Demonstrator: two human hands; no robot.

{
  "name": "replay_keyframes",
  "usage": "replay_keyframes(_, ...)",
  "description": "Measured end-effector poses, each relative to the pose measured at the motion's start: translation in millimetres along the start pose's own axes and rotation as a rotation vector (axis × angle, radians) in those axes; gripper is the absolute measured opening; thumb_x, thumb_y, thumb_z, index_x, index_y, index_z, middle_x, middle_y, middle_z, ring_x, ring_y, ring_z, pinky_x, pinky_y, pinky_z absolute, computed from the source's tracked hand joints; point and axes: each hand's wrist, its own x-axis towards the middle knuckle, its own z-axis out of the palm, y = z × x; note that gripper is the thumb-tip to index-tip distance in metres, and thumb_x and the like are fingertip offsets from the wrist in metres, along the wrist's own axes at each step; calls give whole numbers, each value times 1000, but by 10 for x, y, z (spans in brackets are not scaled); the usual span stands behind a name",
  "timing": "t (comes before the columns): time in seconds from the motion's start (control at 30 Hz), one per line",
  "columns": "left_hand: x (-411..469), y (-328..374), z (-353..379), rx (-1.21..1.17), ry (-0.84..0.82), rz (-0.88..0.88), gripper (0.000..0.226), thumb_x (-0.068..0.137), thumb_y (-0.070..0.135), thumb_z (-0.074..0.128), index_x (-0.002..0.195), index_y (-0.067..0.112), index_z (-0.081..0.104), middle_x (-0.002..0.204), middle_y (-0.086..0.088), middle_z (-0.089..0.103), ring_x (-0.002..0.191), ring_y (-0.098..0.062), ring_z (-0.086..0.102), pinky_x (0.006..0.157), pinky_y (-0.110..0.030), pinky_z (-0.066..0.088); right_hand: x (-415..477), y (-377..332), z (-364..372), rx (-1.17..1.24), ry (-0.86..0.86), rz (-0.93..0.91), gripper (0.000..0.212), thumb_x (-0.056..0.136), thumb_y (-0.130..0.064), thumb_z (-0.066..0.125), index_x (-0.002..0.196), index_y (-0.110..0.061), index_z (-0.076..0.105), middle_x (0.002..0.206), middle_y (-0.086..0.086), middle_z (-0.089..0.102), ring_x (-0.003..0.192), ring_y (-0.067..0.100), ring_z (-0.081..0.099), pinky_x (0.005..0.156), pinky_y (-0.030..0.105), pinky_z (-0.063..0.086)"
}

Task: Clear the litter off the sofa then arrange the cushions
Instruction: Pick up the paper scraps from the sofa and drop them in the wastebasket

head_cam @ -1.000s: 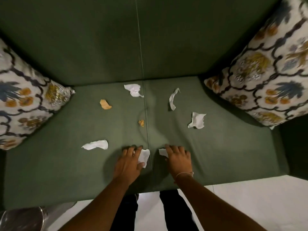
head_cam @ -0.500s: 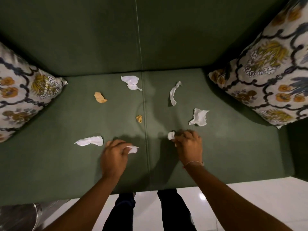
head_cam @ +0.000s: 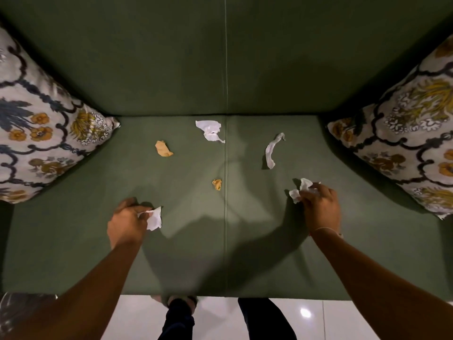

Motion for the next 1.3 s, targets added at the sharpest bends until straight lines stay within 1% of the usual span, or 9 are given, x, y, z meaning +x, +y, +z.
replay_keyframes(0.17,-82,-93,63,-52,68,-22,18,74,15,71,88,25,77,106,-11,71,87,-41,66,74,-41,51,-74,-138,73,158,-56,78,30,80,-6,72,108,-17,71,111,13,68,104,30,61,97,39,47)
replay_keyframes(0.27,-100,-213,54,-86,59,-60,23,75,16,70,95,26,76,97,-18,73,85,-45,65,74,-43,52,-318,-369,116,220,-80,47,24,85,-4,65,103,-19,73,104,8,71,97,23,63,92,28,43)
replay_keyframes(0.37,-181,-390,-15,-239,73,-116,21,76,18,71,95,25,77,95,-18,74,86,-43,66,76,-41,52,-627,-830,136,272,-30,0,27,82,-1,66,97,-21,77,95,5,75,83,21,68,81,21,43)
replay_keyframes(0.53,-454,-1101,-291,-372,123,-222,15,76,23,75,91,21,78,89,-20,74,82,-41,69,72,-39,52,-1270,-1961,364,358,-61,12,21,77,-4,72,87,-21,80,82,11,78,72,30,72,70,26,47)
replay_keyframes(0.73,-943,-2682,-498,-502,82,-491,8,75,32,76,83,30,77,77,-2,77,69,-24,66,56,-26,40,-2406,-3431,983,456,-352,49,17,77,-23,75,72,-39,77,82,6,78,82,24,73,81,34,55)
replay_keyframes(0.8,-1088,-3306,-497,-531,69,-665,11,73,34,76,84,33,76,83,-4,77,80,-31,67,65,-30,42,-2806,-3924,1251,444,-436,23,13,76,-22,77,77,-34,79,88,2,78,88,22,72,86,32,54)
replay_keyframes(0.93,-1162,-4321,-338,-541,50,-920,23,73,35,76,85,15,77,86,-17,75,85,-39,67,77,-41,52,-3380,-4915,1806,386,-518,-83,14,76,-19,76,89,-23,80,93,1,78,91,19,71,83,24,49)
replay_keyframes(1.07,-841,-4925,-137,-584,74,-996,32,73,36,75,94,11,75,93,-17,75,90,-38,67,81,-44,53,-3616,-5688,2367,394,-660,-78,20,76,-18,77,96,-17,78,101,3,77,93,16,69,79,16,45)
replay_keyframes(1.3,-295,-5339,204,-617,-39,-972,44,80,46,65,106,10,70,107,-18,70,99,-36,64,86,-40,52,-3602,-6323,3193,61,-789,-271,33,81,-35,69,110,-19,71,115,7,72,108,28,65,92,30,49)
